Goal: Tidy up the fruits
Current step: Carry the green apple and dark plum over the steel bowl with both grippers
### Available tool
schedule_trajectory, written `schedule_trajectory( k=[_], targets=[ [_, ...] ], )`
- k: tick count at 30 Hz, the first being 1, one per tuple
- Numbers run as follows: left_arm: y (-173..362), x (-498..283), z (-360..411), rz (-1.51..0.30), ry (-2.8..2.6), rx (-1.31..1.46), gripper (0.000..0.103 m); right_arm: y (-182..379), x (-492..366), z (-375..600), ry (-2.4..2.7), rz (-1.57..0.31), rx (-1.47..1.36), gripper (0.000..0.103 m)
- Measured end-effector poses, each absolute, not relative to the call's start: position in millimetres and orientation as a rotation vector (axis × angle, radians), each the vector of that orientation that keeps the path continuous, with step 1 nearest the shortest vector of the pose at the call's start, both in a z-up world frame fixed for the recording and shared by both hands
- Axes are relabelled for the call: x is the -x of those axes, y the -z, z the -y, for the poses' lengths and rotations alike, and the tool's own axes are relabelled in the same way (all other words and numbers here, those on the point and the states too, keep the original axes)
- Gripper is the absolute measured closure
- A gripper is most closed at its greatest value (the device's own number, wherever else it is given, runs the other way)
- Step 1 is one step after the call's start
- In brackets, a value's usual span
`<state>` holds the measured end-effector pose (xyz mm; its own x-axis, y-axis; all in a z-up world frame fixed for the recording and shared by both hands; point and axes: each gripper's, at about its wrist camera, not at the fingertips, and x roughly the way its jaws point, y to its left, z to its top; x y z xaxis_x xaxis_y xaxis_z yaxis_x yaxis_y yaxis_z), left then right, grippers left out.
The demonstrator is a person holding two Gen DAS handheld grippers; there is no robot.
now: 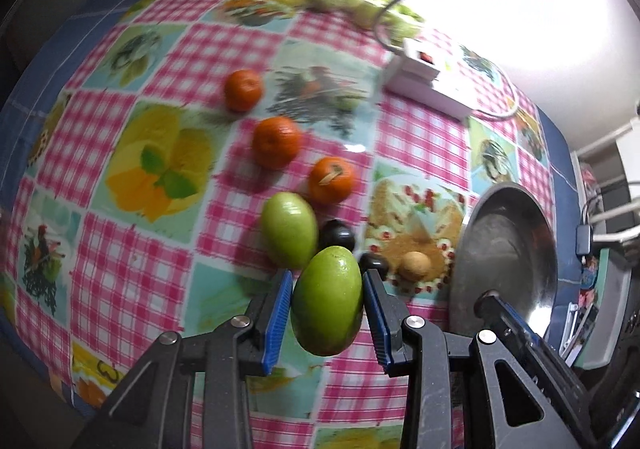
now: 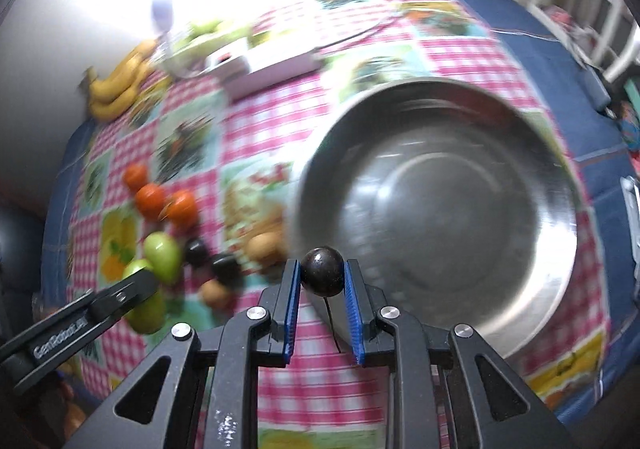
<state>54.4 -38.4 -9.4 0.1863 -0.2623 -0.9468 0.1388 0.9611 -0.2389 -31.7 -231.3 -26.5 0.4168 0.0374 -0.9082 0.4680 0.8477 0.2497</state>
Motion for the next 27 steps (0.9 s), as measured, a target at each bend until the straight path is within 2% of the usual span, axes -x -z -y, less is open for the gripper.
schedule_trajectory(
  k=[17, 27],
  targets=[
    [-3, -30, 160, -1.273, 0.493, -0.079, 0.064, 28, 76, 332, 0.575, -1.059, -0.649, 0.08],
    [6, -29, 196, -1.227, 0.547, -0.13, 0.064, 34, 82, 353, 0.631, -1.049, -0.669, 0.08]
  ],
)
